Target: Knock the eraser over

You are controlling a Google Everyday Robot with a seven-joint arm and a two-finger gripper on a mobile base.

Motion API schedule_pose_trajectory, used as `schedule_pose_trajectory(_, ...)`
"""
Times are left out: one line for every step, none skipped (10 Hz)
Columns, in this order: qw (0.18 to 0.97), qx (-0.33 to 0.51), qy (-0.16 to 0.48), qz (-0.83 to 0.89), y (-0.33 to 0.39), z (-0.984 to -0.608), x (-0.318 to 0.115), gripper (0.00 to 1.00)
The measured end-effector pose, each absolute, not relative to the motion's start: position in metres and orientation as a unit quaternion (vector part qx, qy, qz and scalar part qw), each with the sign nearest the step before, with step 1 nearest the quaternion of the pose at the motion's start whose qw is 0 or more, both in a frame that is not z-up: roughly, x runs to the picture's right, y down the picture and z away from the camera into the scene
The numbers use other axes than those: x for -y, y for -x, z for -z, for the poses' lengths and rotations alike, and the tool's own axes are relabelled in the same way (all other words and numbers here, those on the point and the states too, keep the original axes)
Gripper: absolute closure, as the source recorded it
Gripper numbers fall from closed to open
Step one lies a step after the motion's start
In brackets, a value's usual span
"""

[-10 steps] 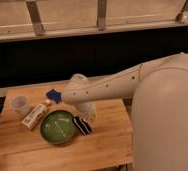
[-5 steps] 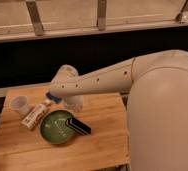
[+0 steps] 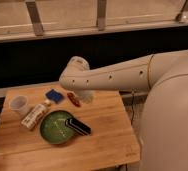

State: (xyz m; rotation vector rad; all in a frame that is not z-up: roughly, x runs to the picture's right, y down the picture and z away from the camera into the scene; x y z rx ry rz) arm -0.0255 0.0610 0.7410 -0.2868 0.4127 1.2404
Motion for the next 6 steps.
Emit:
schedule_pose_trajectory(0.785, -0.190, 0.134, -0.574, 0.0279, -0.7413, -0.0611, 0.97)
schedule_pose_trajectory(0.786, -0.189, 0.134, -0.573, 0.0296, -0.7405, -0.0612, 0.97)
schedule_pose_trajectory(0.785, -0.190, 0.133, -0.574, 0.0269, -0.7412, -0.0608, 0.97)
schedule_pose_trajectory(0.785, -0.191, 0.133, -0.575, 0.0259, -0.7411, -0.0608, 0.97)
schedule_pose_trajectory(0.785, -0.190, 0.133, -0.574, 0.0274, -0.7411, -0.0609, 0.97)
schedule_pose_trajectory(0.785, -0.191, 0.133, -0.573, 0.0273, -0.7413, -0.0612, 0.97)
